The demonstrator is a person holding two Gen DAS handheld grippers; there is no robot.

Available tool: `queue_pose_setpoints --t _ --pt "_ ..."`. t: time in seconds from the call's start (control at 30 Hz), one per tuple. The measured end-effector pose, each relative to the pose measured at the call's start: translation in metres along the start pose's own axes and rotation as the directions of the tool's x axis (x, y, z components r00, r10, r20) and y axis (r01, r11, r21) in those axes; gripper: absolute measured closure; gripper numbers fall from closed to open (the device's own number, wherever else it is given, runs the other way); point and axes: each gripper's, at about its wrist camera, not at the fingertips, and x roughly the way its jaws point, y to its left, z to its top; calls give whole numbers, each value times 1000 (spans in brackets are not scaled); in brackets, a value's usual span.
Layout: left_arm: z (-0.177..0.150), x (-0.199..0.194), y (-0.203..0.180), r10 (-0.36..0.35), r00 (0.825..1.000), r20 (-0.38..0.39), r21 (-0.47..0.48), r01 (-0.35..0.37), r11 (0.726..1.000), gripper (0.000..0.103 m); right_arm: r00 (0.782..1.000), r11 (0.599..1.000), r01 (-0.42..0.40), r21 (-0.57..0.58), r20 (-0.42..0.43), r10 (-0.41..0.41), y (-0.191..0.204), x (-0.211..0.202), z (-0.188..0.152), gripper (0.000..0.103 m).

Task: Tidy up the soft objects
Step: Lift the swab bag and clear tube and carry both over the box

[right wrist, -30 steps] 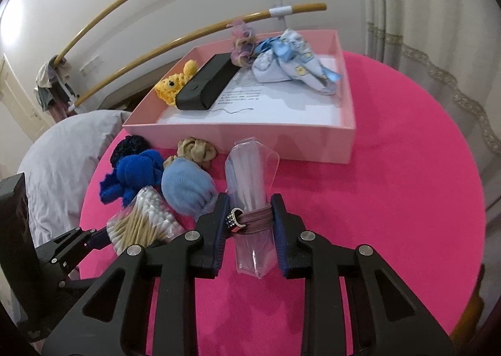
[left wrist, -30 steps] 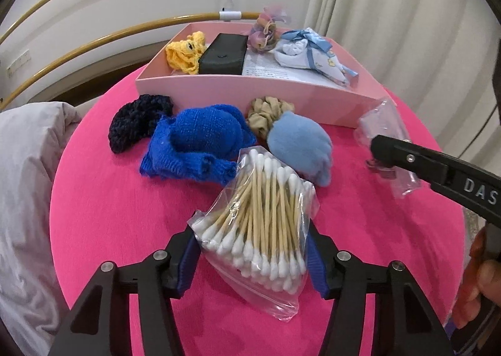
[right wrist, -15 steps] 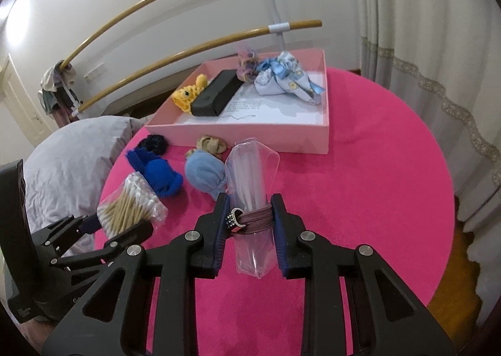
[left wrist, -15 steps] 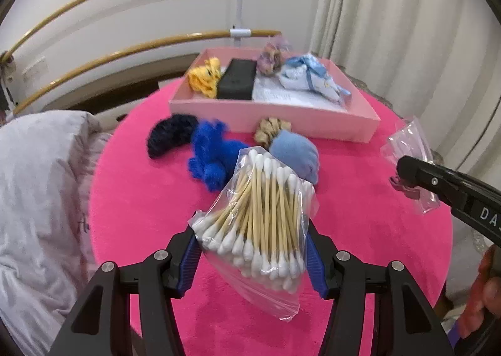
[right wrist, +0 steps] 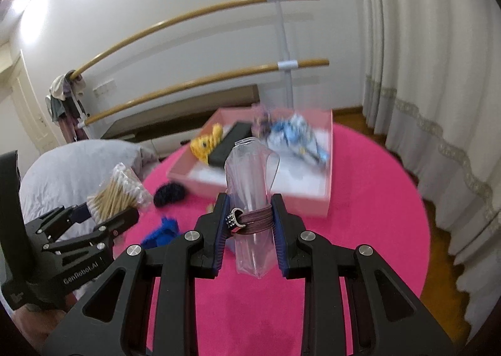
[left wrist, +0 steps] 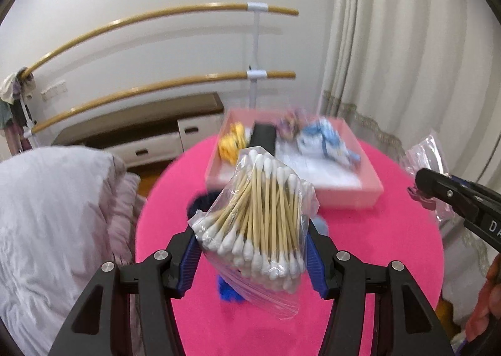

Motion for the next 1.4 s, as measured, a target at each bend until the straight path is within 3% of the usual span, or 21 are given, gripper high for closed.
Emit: queue_pose_setpoints --t 0.33,0.7,1.07,1.4 --pt "63 6 3 -12 998 54 -10 12 1000 49 1000 1000 -11 -12 21 11 1 20 68 78" --pt "102 37 -17 -22 998 64 14 21 1000 49 1000 1000 14 21 -17 -14 -21 53 95 78" --pt "141 110 -29 -49 999 17 0 49 999 49 996 998 25 65 -88 -19 -52 98 100 78" --pt "170 202 -41 -72 992 -99 -9 71 997 49 984 995 36 91 -178 -20 -70 143 92 77"
